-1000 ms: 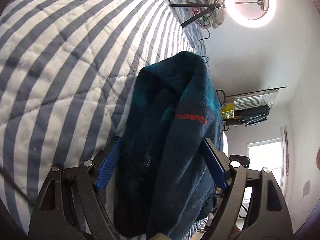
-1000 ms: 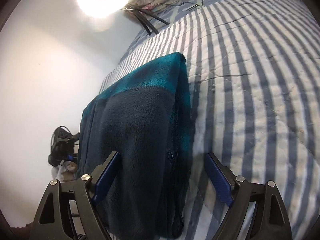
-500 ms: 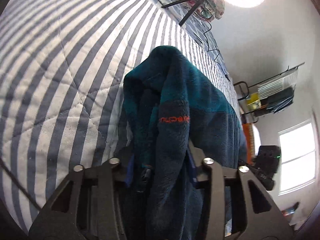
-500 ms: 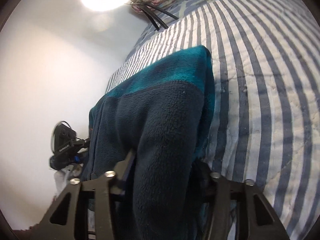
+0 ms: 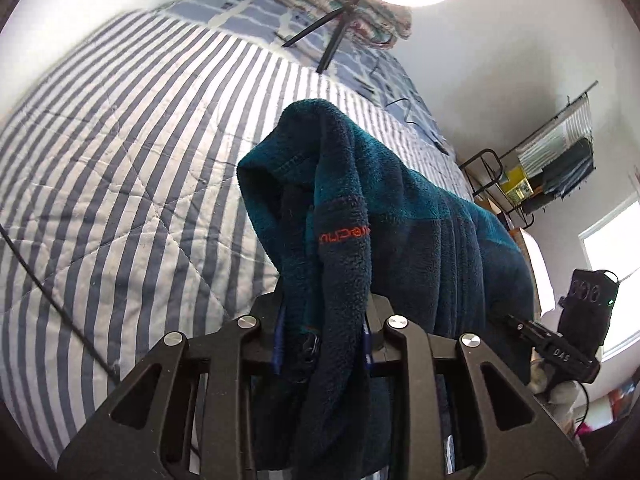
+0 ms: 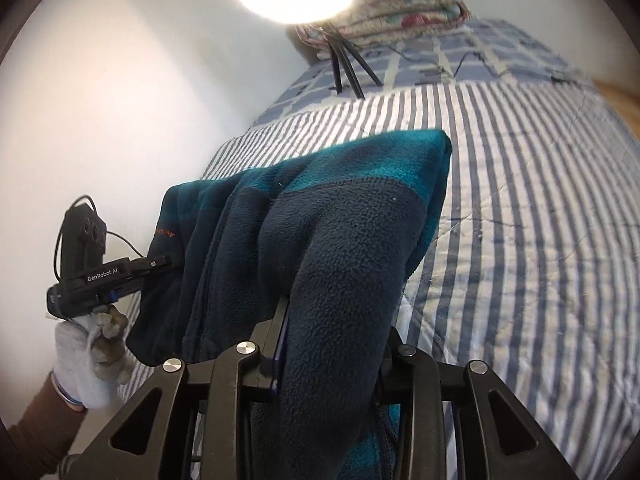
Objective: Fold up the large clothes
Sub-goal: 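Lift the folded bundle with both tools and carry it along the bed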
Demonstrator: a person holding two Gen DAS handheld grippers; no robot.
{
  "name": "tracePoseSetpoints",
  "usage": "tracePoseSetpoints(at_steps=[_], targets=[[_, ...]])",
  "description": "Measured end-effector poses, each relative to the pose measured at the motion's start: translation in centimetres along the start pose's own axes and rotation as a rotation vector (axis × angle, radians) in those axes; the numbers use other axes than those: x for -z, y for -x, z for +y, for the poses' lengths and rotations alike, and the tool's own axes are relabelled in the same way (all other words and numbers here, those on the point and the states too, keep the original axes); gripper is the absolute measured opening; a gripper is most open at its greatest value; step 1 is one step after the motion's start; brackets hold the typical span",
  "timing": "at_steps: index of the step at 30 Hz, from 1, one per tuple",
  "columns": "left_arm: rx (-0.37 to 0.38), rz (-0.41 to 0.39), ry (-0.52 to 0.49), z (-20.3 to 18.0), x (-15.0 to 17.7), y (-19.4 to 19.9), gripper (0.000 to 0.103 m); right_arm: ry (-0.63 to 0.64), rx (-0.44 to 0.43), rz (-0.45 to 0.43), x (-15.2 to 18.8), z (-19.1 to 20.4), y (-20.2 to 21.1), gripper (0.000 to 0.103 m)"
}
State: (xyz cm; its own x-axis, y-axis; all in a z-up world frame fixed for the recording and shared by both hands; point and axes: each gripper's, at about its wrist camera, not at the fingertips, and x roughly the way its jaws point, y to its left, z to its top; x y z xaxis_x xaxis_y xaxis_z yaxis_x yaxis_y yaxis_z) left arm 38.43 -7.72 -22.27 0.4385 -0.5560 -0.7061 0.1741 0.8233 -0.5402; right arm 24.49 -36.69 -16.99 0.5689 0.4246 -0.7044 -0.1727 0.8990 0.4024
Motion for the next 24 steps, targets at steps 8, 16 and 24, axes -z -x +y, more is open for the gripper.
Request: tracePoseSetpoints(at_steps=[8,16,24], targets=[[0.043,-0.034,-0.061,-3.6,1.6,4.1,0.026,0.066,0.063,-0.073,1.8,1.9,6.6,0.031],[0.074,-0.06,-0.139,-9.0,1.1,5.9,0.026,0.109,0.167,-0.12,1.8,2.8,12.0,0.031],[0.104,-0.09,-0.232,-15.0,1.3,6.6,0.026,0.153,0.32,-0.168,1.1,3.6,17.2,0.031]])
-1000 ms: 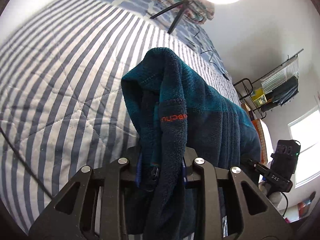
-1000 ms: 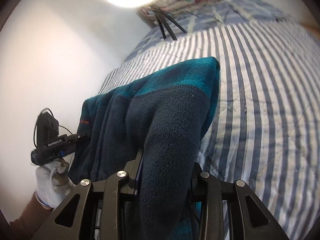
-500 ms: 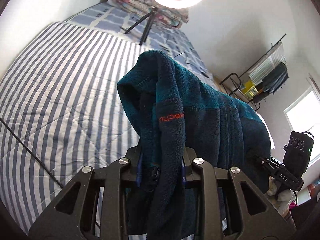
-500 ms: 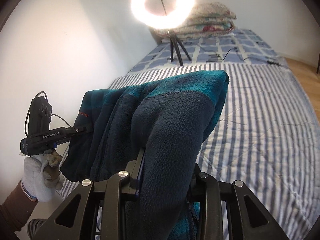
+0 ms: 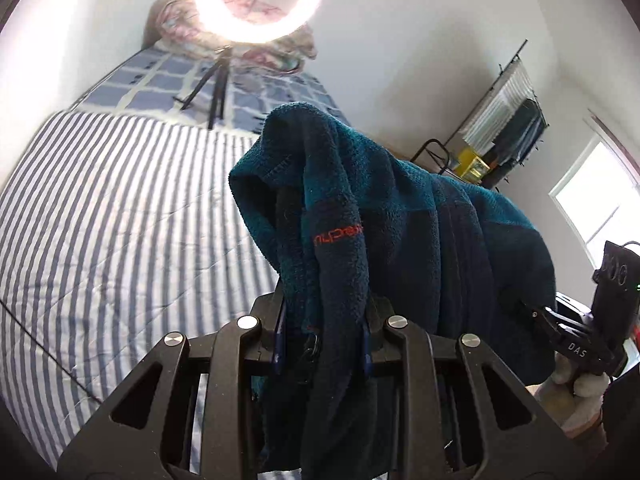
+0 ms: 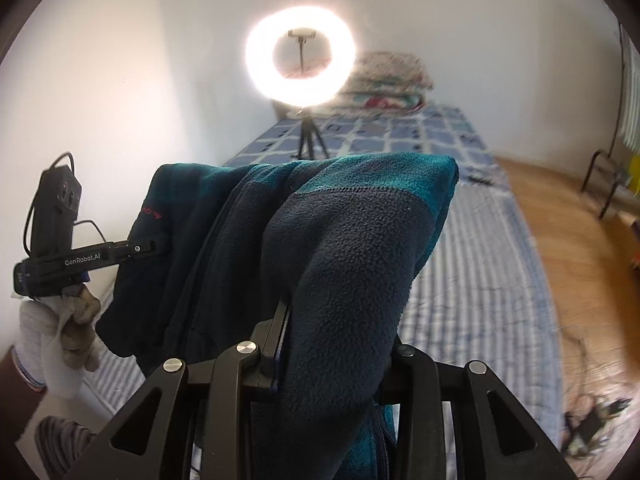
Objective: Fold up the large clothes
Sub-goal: 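Lift the folded bundle with both tools and carry it along the bed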
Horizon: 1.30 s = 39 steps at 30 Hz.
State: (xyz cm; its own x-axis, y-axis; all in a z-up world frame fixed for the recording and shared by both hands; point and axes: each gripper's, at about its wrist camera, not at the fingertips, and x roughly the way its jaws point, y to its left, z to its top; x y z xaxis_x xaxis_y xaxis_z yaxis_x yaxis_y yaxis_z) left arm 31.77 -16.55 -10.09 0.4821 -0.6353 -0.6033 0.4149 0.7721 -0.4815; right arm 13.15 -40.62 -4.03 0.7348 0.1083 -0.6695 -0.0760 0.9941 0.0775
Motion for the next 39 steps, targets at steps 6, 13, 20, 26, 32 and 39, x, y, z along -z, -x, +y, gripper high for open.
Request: tracePoseSetpoints(at_steps=[6,13,20,26,32,39], targets=[[0.02,0.011,-0.034,-3.0,-1.0,-2.1,0.026,0.054,0.106,-0.029,-0.8,-0.8,1.9,0.031],[0.042,0.037,-0.058,-5.6,-3.2,-7.7,0.026,0.055,0.159,-0.034,-2.1,-4.4,1.0,0.031],[0.066,0.064,-0.091,-8.2,-7.0,-17.0,0.026,0.023,0.194,-0.021,-4.9,-11.4,-4.0,0.031],[0.092,0.09,-0.109,-9.2,-10.5,-26.1,0.026,-0.059,0.221,-0.001,-8.3,-18.7,-10.4,0.03],[0.093,0.113,-0.094,-9.8,-13.6,-33.9,0.026,-0.061,0.267,0.033,-11.7,-23.1,-16.3,0.03],[0.098,0.116,-0.052,-9.0,-17.2,-41.1,0.026,-0.065,0.273,0.044,-15.7,-28.1,-22.8,0.03]])
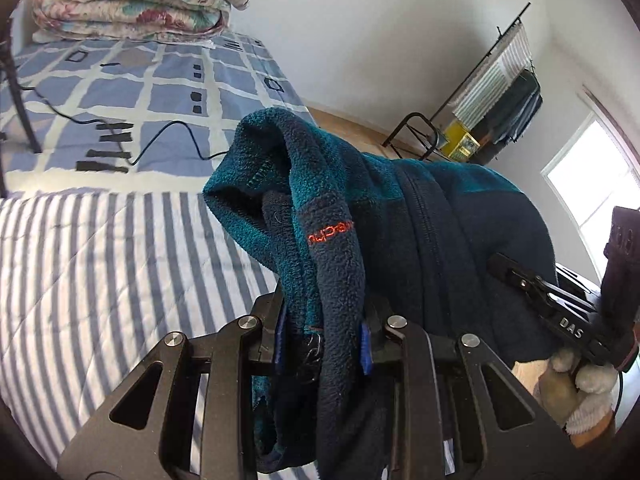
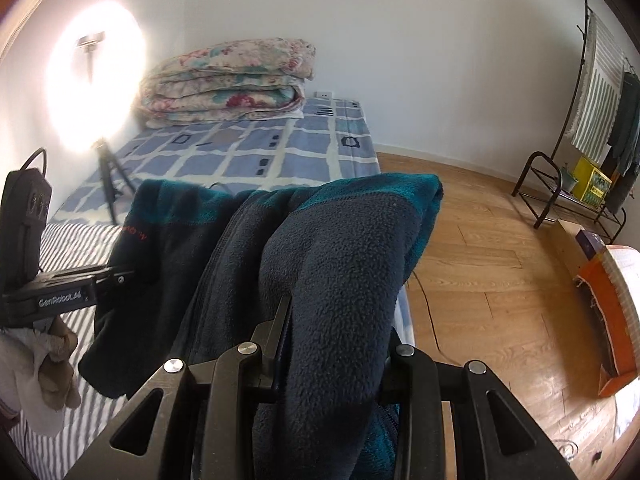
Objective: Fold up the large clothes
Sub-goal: 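Lift the folded bundle with both tools and carry it along the bed, then lower the bundle onto the bed and open both tools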
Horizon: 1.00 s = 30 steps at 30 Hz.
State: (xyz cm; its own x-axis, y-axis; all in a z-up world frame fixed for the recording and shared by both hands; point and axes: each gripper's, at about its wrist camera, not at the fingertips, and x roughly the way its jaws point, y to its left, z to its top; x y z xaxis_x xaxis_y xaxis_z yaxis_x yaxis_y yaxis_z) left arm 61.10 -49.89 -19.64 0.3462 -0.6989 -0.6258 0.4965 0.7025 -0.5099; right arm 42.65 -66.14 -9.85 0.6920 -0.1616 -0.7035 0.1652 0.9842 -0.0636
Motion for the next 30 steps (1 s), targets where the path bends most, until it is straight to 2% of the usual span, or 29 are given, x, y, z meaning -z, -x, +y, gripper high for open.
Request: tracePoseSetpoints(at_steps=[5,10,14,16,18,20,22,26,30], targets=[[-0.016,0.006,0.013,1.5,-1.5,-3.9,0.026,-0.01,-0.008,0.014,-1.9,-1.4,-5.7,0.03],[-0.028,0.022,0.04,3.7,-1.1,-7.5,0.026,-0.008,0.001,0.05,-1.6,-2.7,-10.5,0.03],[-0.04,0.029,0.062,5.4,-1.1,-8.5,0.026,-0.045,0.021,0.07,-1.2,-4.6,-12.9,0.032],[-0.057,0.048,0.06,6.2,-1.0,-8.9,0.029,-0.071,0.071,0.108,-0.5,-6.1,-14.1,0.042],[-0.09,0.051,0.031,6.6,-1.0,-8.9,0.041,-0.108,0.122,0.149,0.1,-7.3,-15.2,0.044],[-0.138,0.034,0.005,6.4,-0.9,-8.4,0.048,-0.124,0.144,0.155,0.5,-7.5,-15.5,0.048],[-0.141,0.033,-0.015,6.3,-0.9,-7.6,0.048,-0.11,0.177,0.143,0.6,-7.2,-15.1,0.052],[-0.151,0.013,-0.058,5.4,-0.3,-5.4,0.048,-0.112,0.205,0.122,0.4,-6.6,-13.5,0.052],[-0.15,-0.008,-0.101,3.6,0.8,-2.4,0.048,-0.134,0.207,0.069,0.4,-5.8,-10.0,0.054]])
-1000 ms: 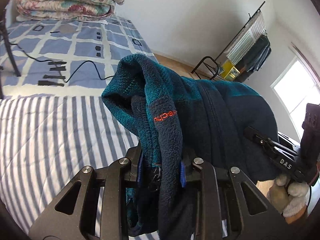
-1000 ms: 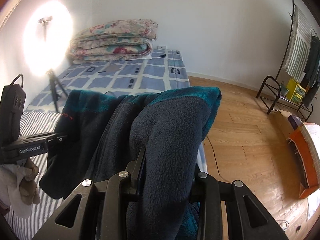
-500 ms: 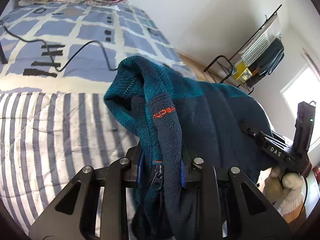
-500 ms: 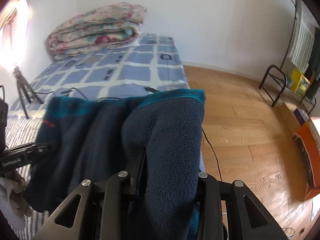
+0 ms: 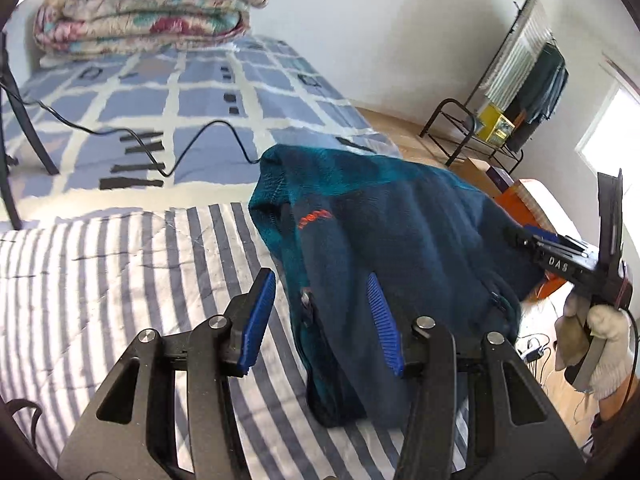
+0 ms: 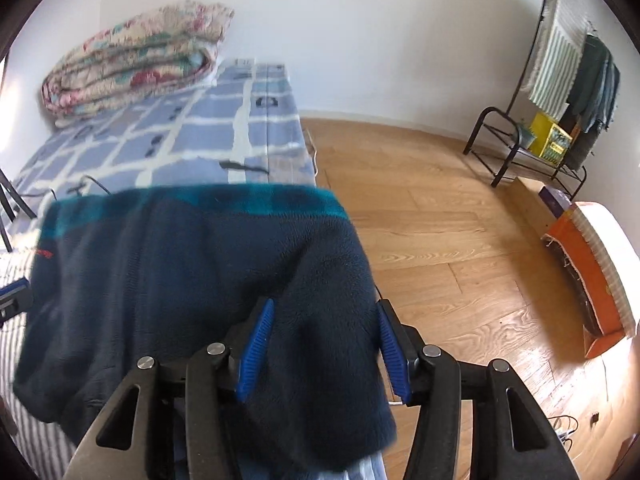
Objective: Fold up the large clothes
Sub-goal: 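Lower the bundle onto the bed and open both tools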
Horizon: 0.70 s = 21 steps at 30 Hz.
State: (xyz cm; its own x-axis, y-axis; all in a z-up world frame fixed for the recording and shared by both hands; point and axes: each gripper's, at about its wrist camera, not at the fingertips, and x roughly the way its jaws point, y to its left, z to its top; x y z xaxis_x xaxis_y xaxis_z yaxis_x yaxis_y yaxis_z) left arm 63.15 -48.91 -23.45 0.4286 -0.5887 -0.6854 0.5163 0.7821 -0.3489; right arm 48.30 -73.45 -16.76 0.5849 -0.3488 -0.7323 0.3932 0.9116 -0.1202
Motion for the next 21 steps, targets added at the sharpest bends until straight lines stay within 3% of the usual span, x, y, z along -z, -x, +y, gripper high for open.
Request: tracePoseSetpoints(at_steps=[11,21], targets=[[0.015,-0.058,-0.092,-4.6,3.9,11.4,0.048,-0.013,-0.026,-0.08,3.9,1.7,10.9,0.054],[0.014,-0.157,-0.129,-9.3,9.1,29.2,0.048,0.002,-0.07,-0.174,8.9,4.9,28.9,0.054]])
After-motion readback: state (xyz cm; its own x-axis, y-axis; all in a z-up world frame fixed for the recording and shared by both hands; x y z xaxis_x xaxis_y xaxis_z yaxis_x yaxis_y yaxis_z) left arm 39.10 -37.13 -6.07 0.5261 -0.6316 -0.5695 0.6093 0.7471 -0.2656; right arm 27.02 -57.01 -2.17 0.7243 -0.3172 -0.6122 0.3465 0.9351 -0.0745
